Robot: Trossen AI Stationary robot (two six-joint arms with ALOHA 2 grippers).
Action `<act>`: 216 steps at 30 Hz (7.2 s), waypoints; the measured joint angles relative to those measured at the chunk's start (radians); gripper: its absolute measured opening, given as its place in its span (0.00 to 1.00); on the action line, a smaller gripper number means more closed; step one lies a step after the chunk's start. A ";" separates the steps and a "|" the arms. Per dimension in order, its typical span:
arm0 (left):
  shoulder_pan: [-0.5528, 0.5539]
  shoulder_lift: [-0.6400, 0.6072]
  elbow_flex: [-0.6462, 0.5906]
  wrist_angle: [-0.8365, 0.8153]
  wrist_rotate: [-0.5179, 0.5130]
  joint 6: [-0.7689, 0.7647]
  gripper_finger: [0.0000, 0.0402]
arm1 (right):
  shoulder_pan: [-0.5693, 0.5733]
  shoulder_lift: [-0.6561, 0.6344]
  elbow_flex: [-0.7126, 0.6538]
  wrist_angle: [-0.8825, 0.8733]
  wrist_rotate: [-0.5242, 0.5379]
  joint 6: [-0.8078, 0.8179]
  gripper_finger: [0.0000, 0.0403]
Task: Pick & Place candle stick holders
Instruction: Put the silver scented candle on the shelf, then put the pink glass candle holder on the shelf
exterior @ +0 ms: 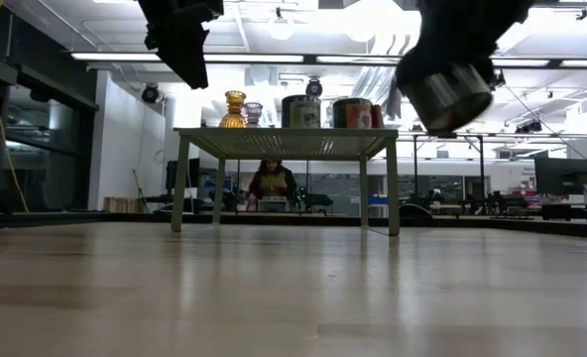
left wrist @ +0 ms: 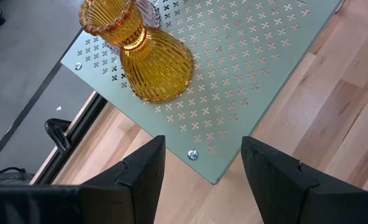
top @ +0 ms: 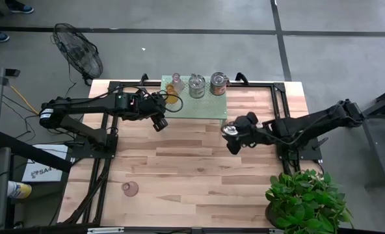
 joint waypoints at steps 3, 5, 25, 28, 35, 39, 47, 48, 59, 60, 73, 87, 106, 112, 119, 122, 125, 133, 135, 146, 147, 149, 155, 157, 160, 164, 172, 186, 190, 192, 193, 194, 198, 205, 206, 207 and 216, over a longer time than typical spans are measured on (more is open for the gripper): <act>0.000 0.000 0.000 0.000 0.000 0.000 0.51 | -0.043 0.000 0.005 0.056 0.005 -0.110 0.85; 0.000 0.000 0.000 0.000 0.000 0.000 0.51 | -0.069 0.000 0.005 0.091 0.014 -0.173 0.85; 0.000 0.000 0.000 0.000 0.001 0.000 0.51 | -0.302 0.002 0.005 0.466 -0.121 -0.583 0.85; 0.000 0.000 0.000 0.000 0.001 0.000 0.51 | -0.331 0.022 0.005 0.531 -0.135 -0.632 0.85; 0.000 0.000 0.000 0.000 0.001 0.000 0.51 | -0.354 0.119 0.004 0.694 -0.164 -0.693 0.85; 0.000 0.000 0.000 0.000 0.001 0.000 0.51 | -0.354 0.173 0.004 0.771 -0.118 -0.699 0.85; 0.000 0.000 0.000 0.000 0.001 0.000 0.51 | -0.355 0.283 0.003 0.925 -0.072 -0.701 0.85; 0.000 0.000 0.000 0.001 0.001 0.000 0.51 | -0.355 0.291 0.003 0.936 -0.062 -0.701 0.85; 0.000 0.000 0.000 0.000 0.002 0.000 0.51 | -0.383 0.306 0.003 0.945 0.004 -0.589 0.85; 0.000 0.000 0.000 0.000 0.002 0.000 0.51 | -0.385 0.306 0.003 0.942 -0.006 -0.585 0.85; 0.000 0.000 0.000 0.000 0.008 0.000 0.51 | -0.385 0.319 0.003 0.895 0.019 -0.569 0.85; 0.000 0.000 0.000 0.001 0.128 -0.001 0.51 | -0.385 0.341 0.003 0.890 0.046 -0.534 0.85; -0.001 0.000 0.000 0.000 0.139 -0.001 0.51 | -0.405 0.341 0.003 0.864 0.001 -0.562 0.97; -0.001 0.000 0.000 0.000 0.139 -0.001 0.51 | -0.394 0.341 0.003 0.863 0.000 -0.562 0.98; -0.001 0.000 0.000 0.000 0.139 -0.001 0.51 | -0.390 0.338 0.003 0.823 -0.004 -0.562 0.98; -0.001 0.000 0.000 0.000 0.140 -0.001 0.51 | -0.390 0.322 0.003 0.825 -0.004 -0.561 0.98; -0.001 0.000 0.000 0.000 0.140 0.000 0.51 | -0.390 0.301 0.003 0.826 -0.003 -0.562 0.98; -0.001 0.000 0.000 0.000 0.140 -0.001 0.51 | -0.391 0.257 0.003 0.842 -0.002 -0.607 0.98; -0.001 0.000 0.000 0.001 0.140 0.000 0.51 | -0.391 0.248 0.004 0.841 -0.003 -0.617 0.98; 0.000 0.000 0.000 0.002 0.140 -0.001 0.51 | -0.391 0.206 0.004 0.850 -0.001 -0.623 0.98; 0.000 0.000 0.000 0.002 0.140 0.000 0.51 | -0.391 0.200 0.004 0.850 -0.001 -0.625 0.98; -0.001 0.000 0.000 0.002 0.140 0.000 0.51 | -0.391 0.193 0.004 0.850 -0.001 -0.626 0.98; -0.001 0.000 0.000 0.007 0.140 0.000 0.51 | -0.391 0.155 0.004 0.849 -0.001 -0.626 0.97; -0.001 0.000 0.000 0.007 0.140 0.000 0.51 | -0.391 0.130 0.004 0.849 0.003 -0.637 0.98; -0.001 0.000 0.000 0.008 0.140 0.000 0.51 | -0.391 0.087 0.004 0.844 0.004 -0.647 0.98; -0.001 0.000 0.000 0.008 0.140 0.000 0.51 | -0.391 0.021 0.004 0.805 -0.005 -0.647 0.97; -0.001 0.000 0.000 0.053 0.140 0.000 0.51 | -0.391 -0.124 0.004 0.645 -0.079 -0.643 0.97; -0.001 0.000 0.000 -0.076 0.365 -0.099 0.51 | -0.391 -0.248 0.004 0.384 -0.159 -0.561 0.97; -0.001 0.000 0.000 -0.124 0.462 -0.192 0.51 | -0.391 -0.250 0.004 0.370 -0.159 -0.572 0.97; -0.001 0.000 0.000 -0.146 0.505 -0.245 0.51 | -0.391 -0.250 0.004 0.368 -0.159 -0.593 0.97; -0.001 0.000 0.000 -0.161 0.526 -0.268 0.51 | -0.391 -0.250 0.004 0.366 -0.159 -0.597 0.97; -0.006 0.000 0.000 -0.174 0.543 -0.291 0.51 | -0.391 -0.250 0.004 0.364 -0.159 -0.597 0.97; -0.060 0.000 0.000 -0.239 0.545 -0.402 0.51 | -0.391 -0.250 0.004 0.337 -0.160 -0.577 0.97; -0.213 0.000 -0.040 -0.292 0.543 -0.707 0.51 | -0.391 -0.250 0.004 0.275 -0.178 -0.589 0.97; -0.238 0.000 -0.050 -0.292 0.542 -0.762 0.51 | -0.391 -0.250 0.004 0.273 -0.179 -0.596 0.97; -0.263 0.000 -0.059 -0.291 0.542 -0.822 0.51 | -0.391 -0.250 0.004 0.273 -0.183 -0.602 0.97; -0.512 0.000 -0.134 -0.282 0.578 -1.355 0.51 | -0.391 -0.250 0.004 0.273 -0.248 -0.662 0.97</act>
